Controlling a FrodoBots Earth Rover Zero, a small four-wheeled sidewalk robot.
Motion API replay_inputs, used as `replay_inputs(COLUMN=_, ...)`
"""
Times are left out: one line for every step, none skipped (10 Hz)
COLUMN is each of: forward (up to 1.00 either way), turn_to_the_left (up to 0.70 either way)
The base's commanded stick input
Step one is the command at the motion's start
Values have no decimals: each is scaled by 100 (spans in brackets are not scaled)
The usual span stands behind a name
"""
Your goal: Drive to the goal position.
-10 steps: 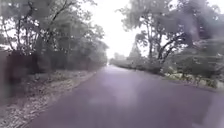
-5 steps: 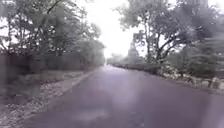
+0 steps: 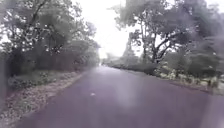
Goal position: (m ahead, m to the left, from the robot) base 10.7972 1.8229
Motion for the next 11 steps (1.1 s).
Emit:
replay_inputs(forward=100, turn_to_the_left=0)
replay_inputs(forward=100, turn_to_the_left=0)
replay_inputs(forward=100, turn_to_the_left=0)
replay_inputs(forward=100, turn_to_the_left=0)
replay_inputs(forward=100, turn_to_the_left=0)
replay_inputs(forward=100, turn_to_the_left=0)
replay_inputs(forward=100, turn_to_the_left=0)
replay_inputs(forward=100, turn_to_the_left=0)
replay_inputs(forward=100, turn_to_the_left=0)
replay_inputs(forward=100, turn_to_the_left=0)
replay_inputs(forward=100, turn_to_the_left=0)
